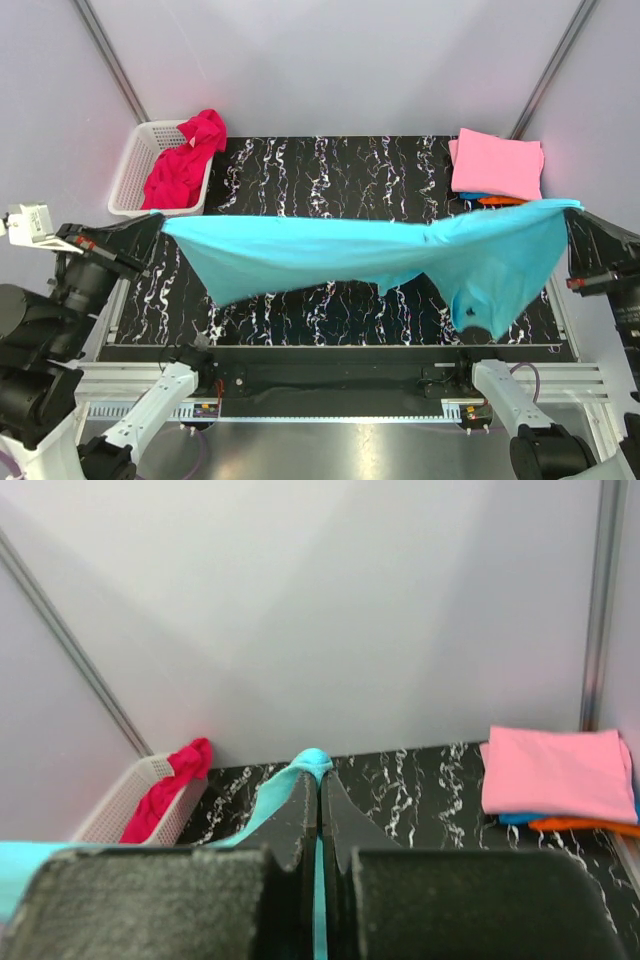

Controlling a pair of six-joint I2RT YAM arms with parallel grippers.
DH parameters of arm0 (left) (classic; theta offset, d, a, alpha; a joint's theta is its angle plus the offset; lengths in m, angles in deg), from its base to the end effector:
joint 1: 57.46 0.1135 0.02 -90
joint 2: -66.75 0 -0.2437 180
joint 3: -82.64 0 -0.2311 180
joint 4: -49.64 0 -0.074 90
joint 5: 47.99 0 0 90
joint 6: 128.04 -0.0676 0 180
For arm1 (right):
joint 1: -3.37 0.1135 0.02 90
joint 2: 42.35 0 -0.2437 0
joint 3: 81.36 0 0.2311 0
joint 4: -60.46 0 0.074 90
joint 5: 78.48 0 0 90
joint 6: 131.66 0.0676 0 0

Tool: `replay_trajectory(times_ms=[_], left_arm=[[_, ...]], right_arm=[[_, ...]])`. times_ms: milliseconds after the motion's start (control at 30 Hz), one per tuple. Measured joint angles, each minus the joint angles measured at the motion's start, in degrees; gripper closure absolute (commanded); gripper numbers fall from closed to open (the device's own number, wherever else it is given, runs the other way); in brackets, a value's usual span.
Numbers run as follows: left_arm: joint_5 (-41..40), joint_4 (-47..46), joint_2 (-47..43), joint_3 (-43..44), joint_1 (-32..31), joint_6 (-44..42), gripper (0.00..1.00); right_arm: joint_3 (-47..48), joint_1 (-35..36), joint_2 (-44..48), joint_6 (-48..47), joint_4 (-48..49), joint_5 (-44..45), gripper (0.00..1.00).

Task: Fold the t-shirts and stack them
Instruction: Flatten the tshirt out

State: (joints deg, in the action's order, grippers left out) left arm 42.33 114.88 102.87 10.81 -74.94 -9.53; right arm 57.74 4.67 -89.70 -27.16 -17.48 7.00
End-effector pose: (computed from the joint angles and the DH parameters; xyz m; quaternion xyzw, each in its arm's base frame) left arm 0.0332 -0.0109 0.4938 -0.0617 0.6610 -0.2939 0.6877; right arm -0.0150 0.0050 0.5575 0.0400 0.6160 0.1322 0.7756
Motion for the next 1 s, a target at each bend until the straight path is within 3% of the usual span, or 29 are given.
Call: replay_trajectory(times_ms=[133,267,467,667,833,1000], left_arm=[[-2.6,0.3,0.4,0.9,0.0,-1.1,1.0],[-7.9,-0.1,6.2,1.3,0.0,-0.8,1.0],[-12.5,-3.8,28.1,2.5,0.3,1.5,1.0],[-11.8,-4.1,50.3,7.5,2.1,3.0,1.0],[-10.6,-3.5,54.4,13.0,3.1,3.3,1.0],[-9.7,-5.2,50.2,14.0,3.1,3.2,1.0]], right_arm=[[0.8,0.0,-0.1,-0.6,2.0,-1.0,1.0],[-6.4,0.0,-1.9,-1.1,7.2,-0.7,1.0],[-22.3,0.0,-15.0,-1.1,17.8,-0.6,1.0],[-25.6,0.0,-30.3,-2.1,20.3,-0.5,1.0],[-22.2,0.0,-31.0,-3.2,21.1,-1.2,1.0],[-20.5,0.0,-25.4,-3.7,22.9,-2.3,1.0]])
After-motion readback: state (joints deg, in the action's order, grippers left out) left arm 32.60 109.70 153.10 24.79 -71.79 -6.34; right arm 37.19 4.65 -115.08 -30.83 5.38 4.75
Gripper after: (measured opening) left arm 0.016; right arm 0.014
